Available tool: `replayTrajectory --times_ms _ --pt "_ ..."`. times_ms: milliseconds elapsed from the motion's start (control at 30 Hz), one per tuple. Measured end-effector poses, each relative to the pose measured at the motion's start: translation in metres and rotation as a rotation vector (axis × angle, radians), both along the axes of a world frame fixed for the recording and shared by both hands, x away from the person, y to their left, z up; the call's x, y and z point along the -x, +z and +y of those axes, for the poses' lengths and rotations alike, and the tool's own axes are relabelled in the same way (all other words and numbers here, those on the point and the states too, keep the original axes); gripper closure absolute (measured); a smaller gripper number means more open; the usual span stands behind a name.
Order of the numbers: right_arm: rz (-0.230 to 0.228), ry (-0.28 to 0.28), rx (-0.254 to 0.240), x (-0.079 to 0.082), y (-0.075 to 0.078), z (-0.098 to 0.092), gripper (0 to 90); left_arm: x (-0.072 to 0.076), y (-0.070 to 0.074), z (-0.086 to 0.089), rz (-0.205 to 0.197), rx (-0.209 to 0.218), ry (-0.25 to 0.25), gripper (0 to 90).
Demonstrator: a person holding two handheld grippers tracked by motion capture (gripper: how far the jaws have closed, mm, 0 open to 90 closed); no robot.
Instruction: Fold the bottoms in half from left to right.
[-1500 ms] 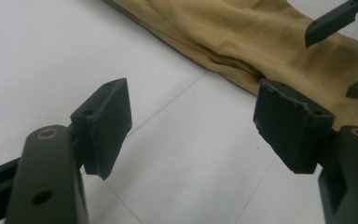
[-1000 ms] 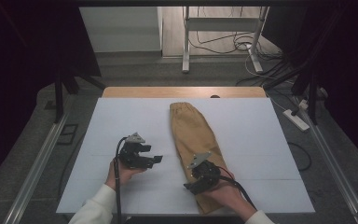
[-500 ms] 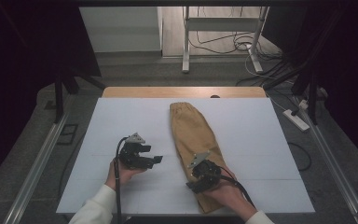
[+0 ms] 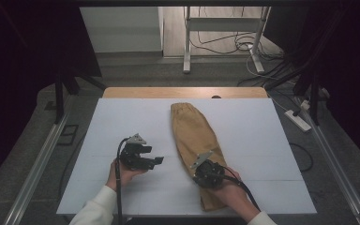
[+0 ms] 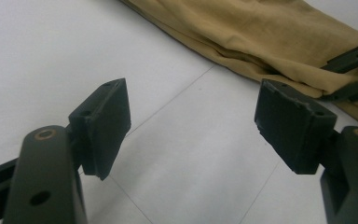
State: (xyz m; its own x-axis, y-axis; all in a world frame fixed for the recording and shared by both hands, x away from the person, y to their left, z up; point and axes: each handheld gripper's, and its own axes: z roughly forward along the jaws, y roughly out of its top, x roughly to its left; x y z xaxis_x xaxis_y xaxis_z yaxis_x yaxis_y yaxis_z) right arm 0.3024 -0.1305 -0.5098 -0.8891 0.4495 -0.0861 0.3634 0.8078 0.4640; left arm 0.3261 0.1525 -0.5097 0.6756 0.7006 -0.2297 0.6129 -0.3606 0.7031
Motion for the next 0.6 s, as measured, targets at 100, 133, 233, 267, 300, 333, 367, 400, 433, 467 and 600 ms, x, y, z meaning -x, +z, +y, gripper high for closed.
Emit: replayTrajectory --times_ms 100,133,233,267,300,333,367,400,433,467,600 --pt "0.008 -0.008 -0.011 -0.0017 0.0 -0.0019 83.3 0.0 0.0001 -0.0004 -0.002 -0.004 -0.001 26.5" --pt "0.017 -0.014 -0.019 -0.0025 0.0002 -0.0029 83.5 -0.0001 0.0001 -0.0004 -0.001 -0.005 -0.001 26.4" --pt "0.043 -0.027 -0.053 -0.0041 0.0004 -0.0052 83.7 -0.0005 -0.0001 0.0001 -0.001 -0.005 0.001 26.4" --pt "0.046 -0.027 -0.061 -0.004 0.0008 -0.0053 83.8 -0.0007 -0.0002 0.0005 -0.001 -0.003 0.003 26.3" --pt "0.049 -0.026 -0.066 -0.0037 0.0016 -0.005 83.8 -0.001 -0.0003 0.001 -0.001 -0.003 0.004 26.4" --pt "0.052 -0.024 -0.075 -0.0034 0.0024 -0.0047 83.8 -0.0013 -0.0003 0.0014 -0.001 -0.004 0.005 26.3" --pt "0.054 -0.022 -0.084 -0.003 0.0035 -0.0044 83.8 -0.0014 -0.0004 0.0018 -0.001 -0.004 0.005 26.4" --pt "0.055 -0.02 -0.092 -0.0025 0.0045 -0.004 83.8 -0.0014 -0.0003 0.002 -0.001 -0.004 0.005 26.3" --pt "0.056 -0.019 -0.104 -0.0023 0.0051 -0.0038 83.8 -0.0013 -0.0003 0.0021 -0.001 -0.004 0.005 26.3" --pt "0.061 -0.019 -0.117 -0.0022 0.0056 -0.0037 83.8 -0.0012 -0.0002 0.0021 -0.002 -0.004 0.005 26.3" --pt "0.093 -0.009 -0.155 -0.0014 0.0053 -0.0016 83.6 -0.0012 -0.0001 0.0017 -0.003 -0.006 0.005 26.3"
